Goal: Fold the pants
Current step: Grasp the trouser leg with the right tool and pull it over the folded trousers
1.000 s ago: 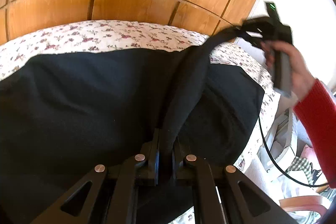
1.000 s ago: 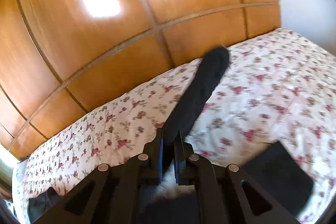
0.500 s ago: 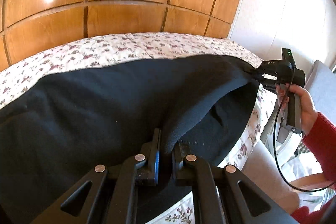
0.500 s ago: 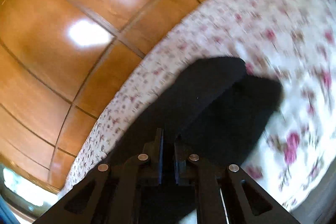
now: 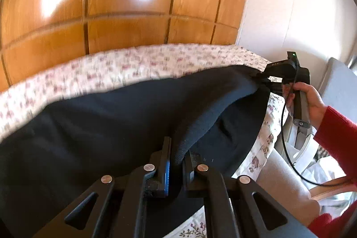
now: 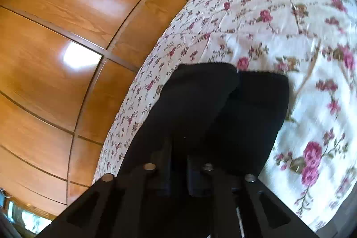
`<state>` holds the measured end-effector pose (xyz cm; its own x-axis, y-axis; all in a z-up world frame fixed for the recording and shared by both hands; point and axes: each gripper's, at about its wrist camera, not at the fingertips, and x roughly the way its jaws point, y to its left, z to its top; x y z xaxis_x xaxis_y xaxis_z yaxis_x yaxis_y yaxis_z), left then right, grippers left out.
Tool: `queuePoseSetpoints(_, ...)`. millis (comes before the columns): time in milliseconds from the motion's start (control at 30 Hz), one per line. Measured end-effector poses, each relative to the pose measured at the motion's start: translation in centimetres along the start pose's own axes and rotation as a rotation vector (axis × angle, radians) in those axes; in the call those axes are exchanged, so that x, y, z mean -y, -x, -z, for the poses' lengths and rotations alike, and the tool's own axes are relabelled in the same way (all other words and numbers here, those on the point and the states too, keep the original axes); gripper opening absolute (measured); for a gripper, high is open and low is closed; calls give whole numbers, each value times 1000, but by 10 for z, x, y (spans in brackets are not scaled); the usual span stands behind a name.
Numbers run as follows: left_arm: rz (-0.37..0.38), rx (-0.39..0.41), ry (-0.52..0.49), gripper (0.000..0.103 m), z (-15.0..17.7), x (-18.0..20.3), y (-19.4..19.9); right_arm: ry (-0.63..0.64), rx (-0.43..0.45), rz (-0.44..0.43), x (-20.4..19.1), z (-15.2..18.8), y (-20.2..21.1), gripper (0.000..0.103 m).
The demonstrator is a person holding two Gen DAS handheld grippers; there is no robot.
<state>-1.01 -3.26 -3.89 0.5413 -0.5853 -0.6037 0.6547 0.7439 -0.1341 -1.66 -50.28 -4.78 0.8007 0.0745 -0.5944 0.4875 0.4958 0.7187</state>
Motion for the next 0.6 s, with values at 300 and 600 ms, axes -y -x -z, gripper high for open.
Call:
queuePoseSetpoints(300, 61, -46, -148, 7, 8, 26, 7, 87, 58, 71, 5, -10, 36, 8)
queuePoseSetpoints(600, 66, -140, -110, 15, 33, 30, -18, 28, 32, 140, 36, 0, 22, 10)
